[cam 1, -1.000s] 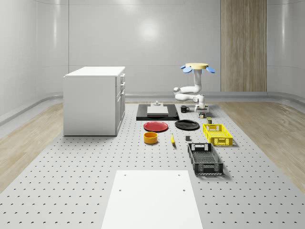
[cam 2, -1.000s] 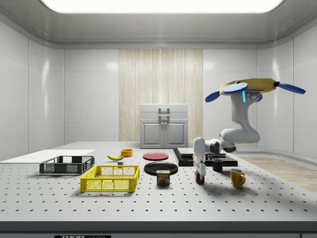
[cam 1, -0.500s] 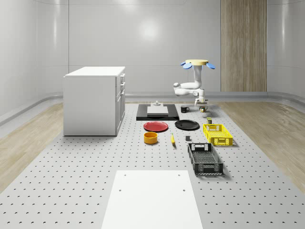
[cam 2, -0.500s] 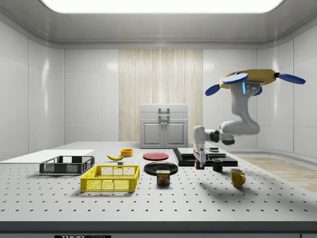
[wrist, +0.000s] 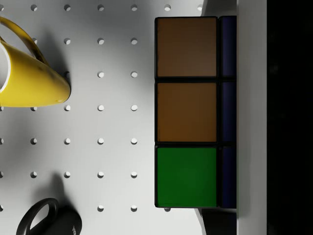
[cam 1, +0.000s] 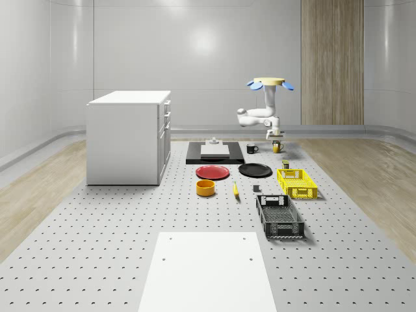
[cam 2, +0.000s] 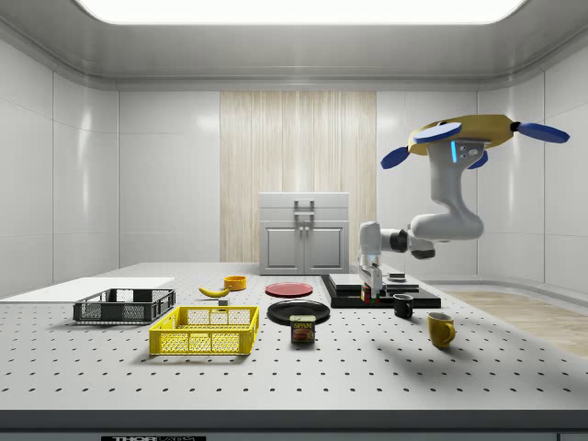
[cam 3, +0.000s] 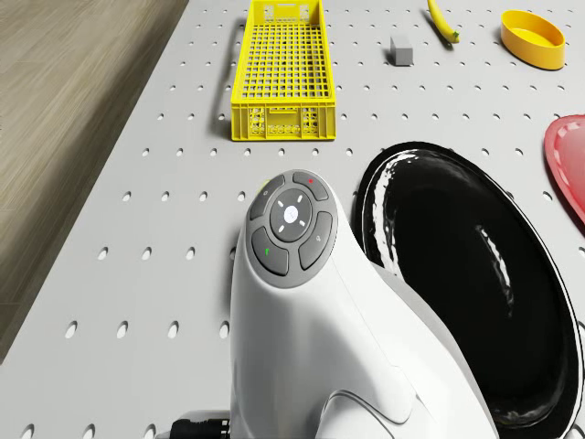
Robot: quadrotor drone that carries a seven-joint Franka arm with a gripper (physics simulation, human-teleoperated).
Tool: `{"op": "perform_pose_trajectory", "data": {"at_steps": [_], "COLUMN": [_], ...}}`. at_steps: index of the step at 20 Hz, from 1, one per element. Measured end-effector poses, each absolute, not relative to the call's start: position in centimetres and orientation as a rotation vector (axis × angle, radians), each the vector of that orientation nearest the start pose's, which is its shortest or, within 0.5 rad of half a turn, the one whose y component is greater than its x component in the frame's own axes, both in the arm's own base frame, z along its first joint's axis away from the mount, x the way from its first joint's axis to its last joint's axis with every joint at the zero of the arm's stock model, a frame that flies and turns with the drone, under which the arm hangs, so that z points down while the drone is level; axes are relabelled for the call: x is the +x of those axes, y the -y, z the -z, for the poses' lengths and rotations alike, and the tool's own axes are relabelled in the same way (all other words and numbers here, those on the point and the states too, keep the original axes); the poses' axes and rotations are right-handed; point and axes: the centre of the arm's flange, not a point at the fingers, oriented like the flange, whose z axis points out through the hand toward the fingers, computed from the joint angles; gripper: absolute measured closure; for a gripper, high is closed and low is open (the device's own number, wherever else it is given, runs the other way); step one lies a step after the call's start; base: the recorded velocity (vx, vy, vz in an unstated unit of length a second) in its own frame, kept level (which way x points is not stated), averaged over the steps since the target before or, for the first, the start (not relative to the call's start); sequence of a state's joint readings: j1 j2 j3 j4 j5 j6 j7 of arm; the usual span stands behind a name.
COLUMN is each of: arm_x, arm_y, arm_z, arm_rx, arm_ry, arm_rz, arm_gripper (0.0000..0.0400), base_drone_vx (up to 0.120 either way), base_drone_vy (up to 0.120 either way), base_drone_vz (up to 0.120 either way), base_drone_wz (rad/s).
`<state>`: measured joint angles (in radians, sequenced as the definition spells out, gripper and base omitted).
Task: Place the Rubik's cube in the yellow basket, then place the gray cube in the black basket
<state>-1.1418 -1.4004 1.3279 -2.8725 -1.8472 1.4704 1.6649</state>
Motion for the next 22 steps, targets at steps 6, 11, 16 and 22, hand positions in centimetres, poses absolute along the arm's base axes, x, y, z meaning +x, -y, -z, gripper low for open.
{"op": "perform_pose_trajectory", "data": {"at_steps": [6,11,16,22], "arm_x": [30.68,30.68,30.68,30.68], "arm_y": [0.0,0.0,0.0,0.0], "arm_z": [-49.68,-49.67,-49.67,-49.67], "arm_rx": [0.001,0.001,0.001,0.001], "arm_ry": [0.002,0.002,0.002,0.002], "arm_rz": [-0.785,-0.785,-0.785,-0.785], "arm_gripper": [0.0075,0.0075,0.0075,0.0075], "base_drone_vx": [0.06,0.12,0.12,0.12], "base_drone_vy": [0.12,0.12,0.008,0.0], "base_drone_vz": [0.0,0.0,0.0,0.0], "base_drone_wz": [0.0,0.0,0.0,0.0]}}
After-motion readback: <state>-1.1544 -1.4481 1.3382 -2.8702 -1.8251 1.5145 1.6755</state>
